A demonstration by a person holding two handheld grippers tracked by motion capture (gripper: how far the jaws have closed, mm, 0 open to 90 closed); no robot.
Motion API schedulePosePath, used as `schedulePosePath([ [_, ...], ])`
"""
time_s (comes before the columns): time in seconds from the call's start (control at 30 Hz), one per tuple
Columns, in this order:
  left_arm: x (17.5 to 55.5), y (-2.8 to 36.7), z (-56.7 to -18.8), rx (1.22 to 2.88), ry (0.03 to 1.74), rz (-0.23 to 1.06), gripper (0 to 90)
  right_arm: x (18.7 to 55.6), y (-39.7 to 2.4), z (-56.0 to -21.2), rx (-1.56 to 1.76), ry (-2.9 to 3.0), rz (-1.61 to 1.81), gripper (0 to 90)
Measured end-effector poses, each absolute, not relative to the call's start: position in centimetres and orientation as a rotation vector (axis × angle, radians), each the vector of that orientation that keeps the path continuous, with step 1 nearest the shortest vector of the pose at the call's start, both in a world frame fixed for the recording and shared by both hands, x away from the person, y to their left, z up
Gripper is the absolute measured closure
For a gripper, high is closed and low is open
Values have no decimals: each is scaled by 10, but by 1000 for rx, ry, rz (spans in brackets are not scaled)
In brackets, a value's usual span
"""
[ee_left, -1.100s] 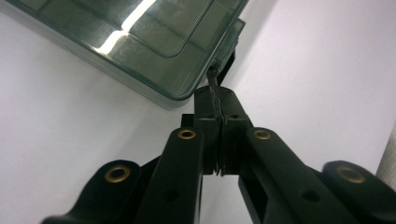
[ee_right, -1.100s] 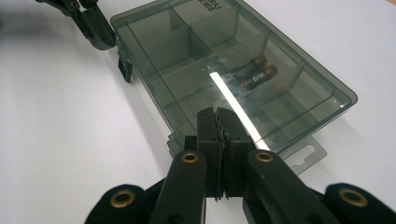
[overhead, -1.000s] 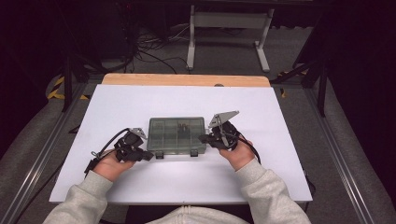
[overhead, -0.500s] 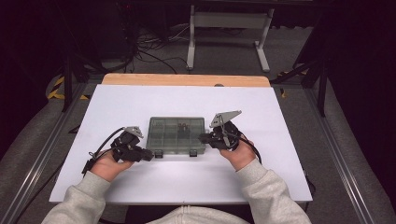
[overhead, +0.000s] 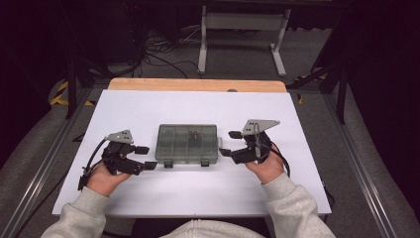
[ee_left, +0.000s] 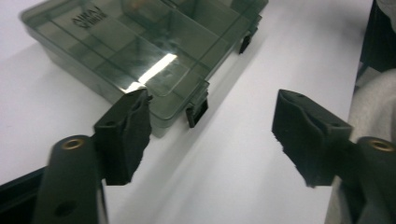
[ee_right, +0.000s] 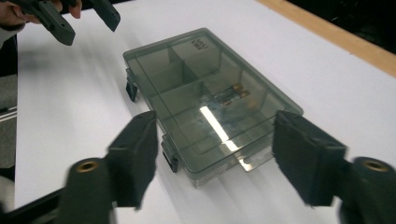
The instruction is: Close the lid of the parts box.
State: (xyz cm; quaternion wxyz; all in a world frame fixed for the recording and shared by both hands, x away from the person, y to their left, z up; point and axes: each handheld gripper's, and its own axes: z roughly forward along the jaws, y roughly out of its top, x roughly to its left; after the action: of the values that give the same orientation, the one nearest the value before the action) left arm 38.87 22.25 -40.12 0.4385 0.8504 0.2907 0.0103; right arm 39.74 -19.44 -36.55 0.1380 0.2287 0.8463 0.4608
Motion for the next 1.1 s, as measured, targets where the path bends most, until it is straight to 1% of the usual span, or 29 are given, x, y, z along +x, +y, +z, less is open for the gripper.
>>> schedulePosePath([
  [0.07,387,228,-401,2079,728,50,199,394,-201,-366,661,2428,1344,150],
  [0.2,385,232,-404,2046,737,98,102,390,-209,-367,664,2405,1375,67],
  [0.37,380,238,-409,1995,720,147,53,386,-220,-371,670,2365,1417,3],
  [0.6,374,250,-410,1890,695,215,16,379,-239,-381,694,2287,1479,0],
  [0.77,369,260,-414,1800,687,252,15,371,-256,-390,705,2233,1507,0],
  [0.97,362,266,-418,1746,677,333,12,362,-272,-405,688,2161,1568,0],
  [1.1,360,268,-422,1725,671,348,13,361,-280,-414,700,2130,1572,0],
])
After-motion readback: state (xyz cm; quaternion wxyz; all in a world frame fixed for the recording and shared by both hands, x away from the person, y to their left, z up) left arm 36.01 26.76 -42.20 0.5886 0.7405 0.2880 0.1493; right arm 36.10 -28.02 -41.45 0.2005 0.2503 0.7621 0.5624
